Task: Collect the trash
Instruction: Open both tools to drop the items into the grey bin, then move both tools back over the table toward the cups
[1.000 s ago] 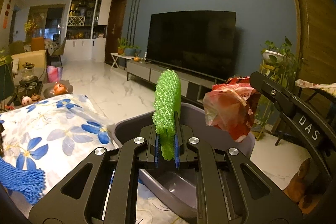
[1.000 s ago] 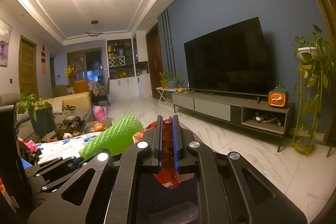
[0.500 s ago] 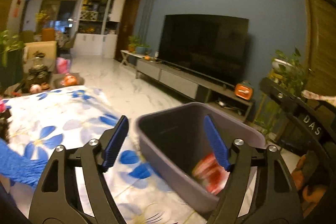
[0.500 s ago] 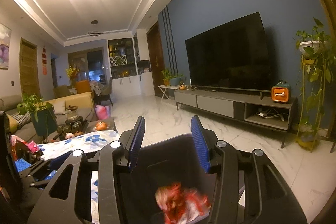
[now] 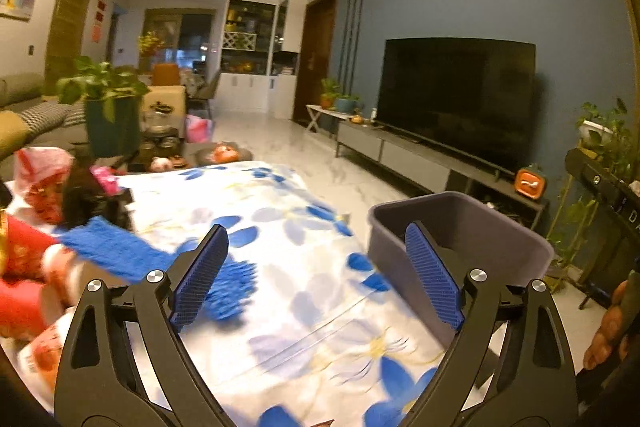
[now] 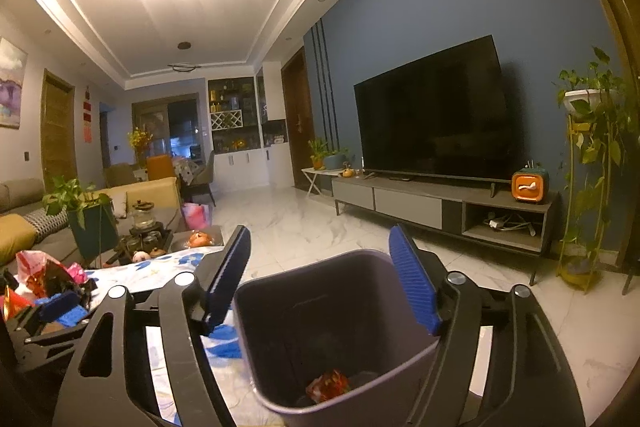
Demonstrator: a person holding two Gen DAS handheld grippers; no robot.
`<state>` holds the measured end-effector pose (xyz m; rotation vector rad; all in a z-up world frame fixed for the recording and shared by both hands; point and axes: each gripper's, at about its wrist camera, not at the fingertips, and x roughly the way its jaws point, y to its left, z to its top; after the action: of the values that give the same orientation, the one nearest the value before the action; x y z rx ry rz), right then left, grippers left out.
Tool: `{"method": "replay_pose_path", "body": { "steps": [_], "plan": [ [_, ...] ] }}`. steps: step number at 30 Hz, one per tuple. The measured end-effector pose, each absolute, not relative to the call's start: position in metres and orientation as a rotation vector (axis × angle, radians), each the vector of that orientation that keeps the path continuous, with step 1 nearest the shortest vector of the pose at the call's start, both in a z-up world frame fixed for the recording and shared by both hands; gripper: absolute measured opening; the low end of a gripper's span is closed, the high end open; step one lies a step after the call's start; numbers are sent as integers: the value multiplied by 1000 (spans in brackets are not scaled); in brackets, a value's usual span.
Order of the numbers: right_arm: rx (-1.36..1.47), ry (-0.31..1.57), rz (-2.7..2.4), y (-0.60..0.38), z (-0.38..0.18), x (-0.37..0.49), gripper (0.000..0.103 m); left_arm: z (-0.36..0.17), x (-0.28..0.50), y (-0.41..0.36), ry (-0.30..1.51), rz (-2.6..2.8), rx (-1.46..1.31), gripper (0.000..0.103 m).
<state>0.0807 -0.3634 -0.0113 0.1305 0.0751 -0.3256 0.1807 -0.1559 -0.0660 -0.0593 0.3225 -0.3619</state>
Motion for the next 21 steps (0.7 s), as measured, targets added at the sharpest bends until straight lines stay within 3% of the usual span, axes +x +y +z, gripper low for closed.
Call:
{"method": "replay_pose_path", "body": {
  "steps": [21],
  "plan": [
    [117,191,-105,-262,-36,66,76,-81,94,-14,333,-58,-74,89]
  ]
}}
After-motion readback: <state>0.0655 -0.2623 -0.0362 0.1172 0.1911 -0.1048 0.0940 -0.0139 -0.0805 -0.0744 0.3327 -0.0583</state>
